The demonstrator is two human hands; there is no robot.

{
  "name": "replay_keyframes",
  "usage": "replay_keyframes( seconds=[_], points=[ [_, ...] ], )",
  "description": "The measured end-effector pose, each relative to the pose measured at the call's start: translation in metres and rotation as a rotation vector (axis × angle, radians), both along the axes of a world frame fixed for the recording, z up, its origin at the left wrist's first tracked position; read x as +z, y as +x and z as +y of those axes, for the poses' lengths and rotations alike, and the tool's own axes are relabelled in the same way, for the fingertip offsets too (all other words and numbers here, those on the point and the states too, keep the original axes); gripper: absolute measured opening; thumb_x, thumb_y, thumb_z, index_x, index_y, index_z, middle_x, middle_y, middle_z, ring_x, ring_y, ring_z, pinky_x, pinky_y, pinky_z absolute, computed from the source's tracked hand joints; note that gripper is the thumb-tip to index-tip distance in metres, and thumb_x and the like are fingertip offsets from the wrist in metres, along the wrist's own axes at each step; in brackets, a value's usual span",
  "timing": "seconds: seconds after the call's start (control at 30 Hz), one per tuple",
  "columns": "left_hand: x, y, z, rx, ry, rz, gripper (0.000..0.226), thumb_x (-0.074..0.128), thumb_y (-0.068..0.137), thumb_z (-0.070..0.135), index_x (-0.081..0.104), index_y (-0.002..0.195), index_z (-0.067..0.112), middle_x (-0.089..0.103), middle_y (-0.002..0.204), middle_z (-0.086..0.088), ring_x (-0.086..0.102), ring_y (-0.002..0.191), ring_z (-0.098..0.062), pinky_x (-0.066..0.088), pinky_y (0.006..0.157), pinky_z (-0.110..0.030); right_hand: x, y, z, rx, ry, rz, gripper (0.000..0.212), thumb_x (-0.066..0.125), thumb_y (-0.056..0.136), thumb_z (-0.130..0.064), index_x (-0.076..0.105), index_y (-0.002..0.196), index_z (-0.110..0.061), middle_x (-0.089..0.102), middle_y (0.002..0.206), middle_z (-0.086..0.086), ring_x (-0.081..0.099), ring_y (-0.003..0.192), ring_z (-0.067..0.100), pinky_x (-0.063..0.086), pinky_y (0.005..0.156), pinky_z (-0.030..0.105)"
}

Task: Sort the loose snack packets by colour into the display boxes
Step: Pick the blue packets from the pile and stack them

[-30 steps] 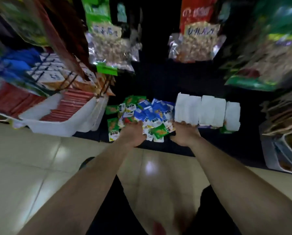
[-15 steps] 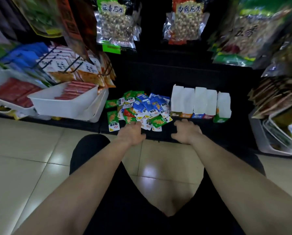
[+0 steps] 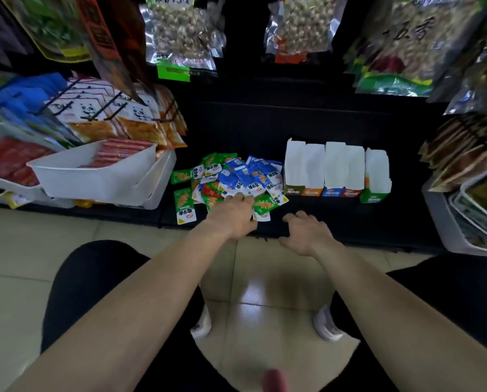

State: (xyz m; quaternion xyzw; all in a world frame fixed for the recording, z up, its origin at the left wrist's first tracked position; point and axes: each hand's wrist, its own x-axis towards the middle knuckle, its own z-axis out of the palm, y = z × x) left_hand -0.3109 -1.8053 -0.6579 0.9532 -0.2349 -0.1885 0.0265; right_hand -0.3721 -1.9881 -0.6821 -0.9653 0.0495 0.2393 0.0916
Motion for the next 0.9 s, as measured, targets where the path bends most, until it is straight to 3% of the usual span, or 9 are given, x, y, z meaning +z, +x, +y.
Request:
replay_keyframes(
  seconds=[0.23,0.43,0.53,0.63,0.73,0.83,0.9],
  points=[
    [-0.033,0.106,0.049,-0.072,0.182,-0.035,0.061,0.053,0.093,0.049,0.038,0.143,0.017,0.047,0.138,-0.008,0.05,0.124,-0.029,0.051,0.094,-0.045,-0.076,0.106,-0.004,-0.028,0.089,0.037,0.063,0.061,0.09,-0.046,0.043,0.145,-0.02,0.042,0.145,0.01,0.043,0.132,0.034,0.042,0.103,0.047],
    [-0.088,0.176,0.087,-0.093,0.302,-0.006,0.061,0.05,0.094,0.051,0.036,0.144,0.021,0.042,0.146,-0.006,0.044,0.133,-0.026,0.045,0.103,-0.045,-0.151,0.203,0.005,-0.021,0.134,-0.078,0.067,0.062,0.091,-0.043,0.038,0.15,-0.02,0.036,0.153,0.005,0.039,0.136,0.035,0.044,0.104,0.048],
    [-0.119,0.188,0.09,-0.002,0.234,0.12,0.061,0.053,0.094,0.051,0.035,0.145,0.025,0.04,0.148,-0.005,0.044,0.132,-0.027,0.042,0.103,-0.038,-0.186,0.228,0.012,0.065,0.105,-0.07,0.075,0.062,0.092,-0.043,0.027,0.155,-0.022,0.024,0.162,0.0,0.035,0.141,0.033,0.041,0.106,0.047],
    [-0.139,0.192,0.082,0.026,0.122,0.183,0.059,0.056,0.095,0.049,0.036,0.146,0.028,0.039,0.148,-0.001,0.044,0.131,-0.024,0.039,0.099,-0.033,-0.215,0.237,0.013,0.106,0.077,-0.101,0.077,0.063,0.092,-0.045,0.026,0.155,-0.024,0.028,0.161,-0.001,0.036,0.141,0.03,0.04,0.109,0.046],
    [-0.154,0.192,0.076,-0.003,0.071,0.205,0.061,0.057,0.094,0.048,0.034,0.147,0.029,0.037,0.15,0.001,0.041,0.135,-0.022,0.039,0.107,-0.038,-0.225,0.238,0.011,0.118,0.08,-0.195,0.062,0.064,0.093,-0.039,0.039,0.148,-0.025,0.048,0.149,0.002,0.049,0.131,0.03,0.045,0.103,0.042],
    [-0.163,0.196,0.07,-0.011,0.088,0.195,0.061,0.056,0.093,0.052,0.034,0.146,0.03,0.038,0.149,0.003,0.043,0.134,-0.022,0.043,0.105,-0.044,-0.218,0.233,0.008,0.178,0.071,-0.238,0.038,0.055,0.095,-0.02,0.057,0.132,-0.026,0.068,0.118,0.006,0.062,0.109,0.031,0.05,0.086,0.036],
    [-0.163,0.199,0.062,-0.01,0.049,0.176,0.06,0.056,0.093,0.049,0.036,0.145,0.028,0.04,0.147,0.002,0.045,0.131,-0.023,0.045,0.101,-0.042,-0.209,0.225,0.003,0.182,0.088,-0.281,0.041,0.051,0.091,-0.009,0.064,0.126,-0.027,0.071,0.11,0.006,0.064,0.101,0.031,0.051,0.081,0.036]
  ],
)
